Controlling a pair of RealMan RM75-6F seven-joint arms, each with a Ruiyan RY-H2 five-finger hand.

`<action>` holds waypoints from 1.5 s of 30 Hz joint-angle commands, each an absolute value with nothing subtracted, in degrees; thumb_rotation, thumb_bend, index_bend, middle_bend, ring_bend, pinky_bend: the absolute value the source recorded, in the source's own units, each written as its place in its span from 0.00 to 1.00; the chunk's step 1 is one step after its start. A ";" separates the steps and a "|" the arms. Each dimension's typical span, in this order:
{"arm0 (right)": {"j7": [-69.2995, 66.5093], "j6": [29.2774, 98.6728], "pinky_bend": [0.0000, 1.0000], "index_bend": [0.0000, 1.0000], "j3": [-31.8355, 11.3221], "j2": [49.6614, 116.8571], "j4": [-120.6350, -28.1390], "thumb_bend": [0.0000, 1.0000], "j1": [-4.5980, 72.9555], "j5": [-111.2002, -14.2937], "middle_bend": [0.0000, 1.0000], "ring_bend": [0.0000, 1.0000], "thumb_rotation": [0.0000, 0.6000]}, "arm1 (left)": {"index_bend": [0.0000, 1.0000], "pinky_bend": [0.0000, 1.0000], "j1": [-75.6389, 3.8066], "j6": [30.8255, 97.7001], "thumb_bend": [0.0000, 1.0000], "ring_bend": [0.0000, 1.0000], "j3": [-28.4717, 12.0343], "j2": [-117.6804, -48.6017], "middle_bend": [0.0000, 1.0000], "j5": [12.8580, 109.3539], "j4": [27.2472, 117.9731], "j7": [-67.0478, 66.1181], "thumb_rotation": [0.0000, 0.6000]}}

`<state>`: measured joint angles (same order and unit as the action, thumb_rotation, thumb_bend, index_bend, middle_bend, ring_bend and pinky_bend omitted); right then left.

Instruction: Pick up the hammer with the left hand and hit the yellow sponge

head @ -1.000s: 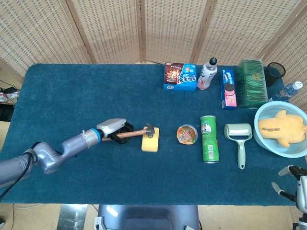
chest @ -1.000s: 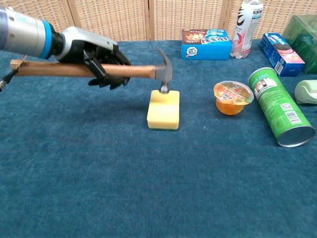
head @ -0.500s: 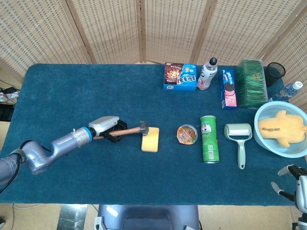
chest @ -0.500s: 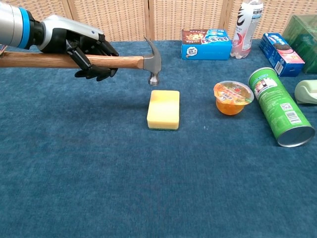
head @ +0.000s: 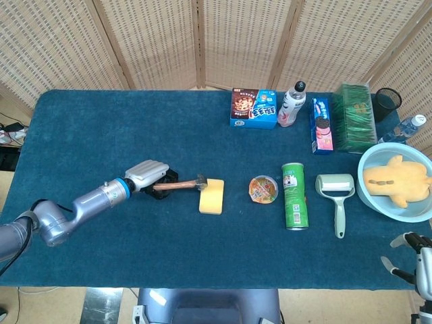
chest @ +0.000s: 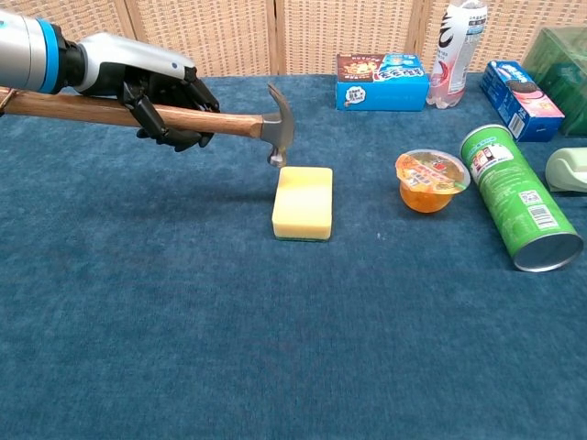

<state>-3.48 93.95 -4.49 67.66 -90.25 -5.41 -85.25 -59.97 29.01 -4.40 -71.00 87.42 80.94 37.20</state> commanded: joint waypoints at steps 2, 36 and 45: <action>-3.44 93.89 0.41 0.54 -4.49 67.67 -90.26 0.18 -5.38 -85.28 0.51 0.49 1.00 | 0.56 0.71 -56.76 35.26 0.55 0.65 -4.74 -74.35 0.64 83.23 80.44 24.29 1.00; -3.59 94.44 0.41 0.54 -4.58 67.30 -90.20 0.18 -6.16 -84.56 0.51 0.49 1.00 | 0.56 0.71 -58.32 27.50 0.55 0.65 -5.97 -80.45 0.65 77.02 75.95 26.16 1.00; -3.66 94.16 0.41 0.54 -4.71 67.40 -90.13 0.18 -5.79 -84.94 0.51 0.49 1.00 | 0.56 0.71 -55.52 33.53 0.55 0.65 -7.12 -75.09 0.65 79.93 80.16 29.69 1.00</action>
<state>-3.66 94.17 -4.71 67.41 -90.13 -5.79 -84.94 -55.87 33.13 -7.13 -75.49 79.57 79.76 29.28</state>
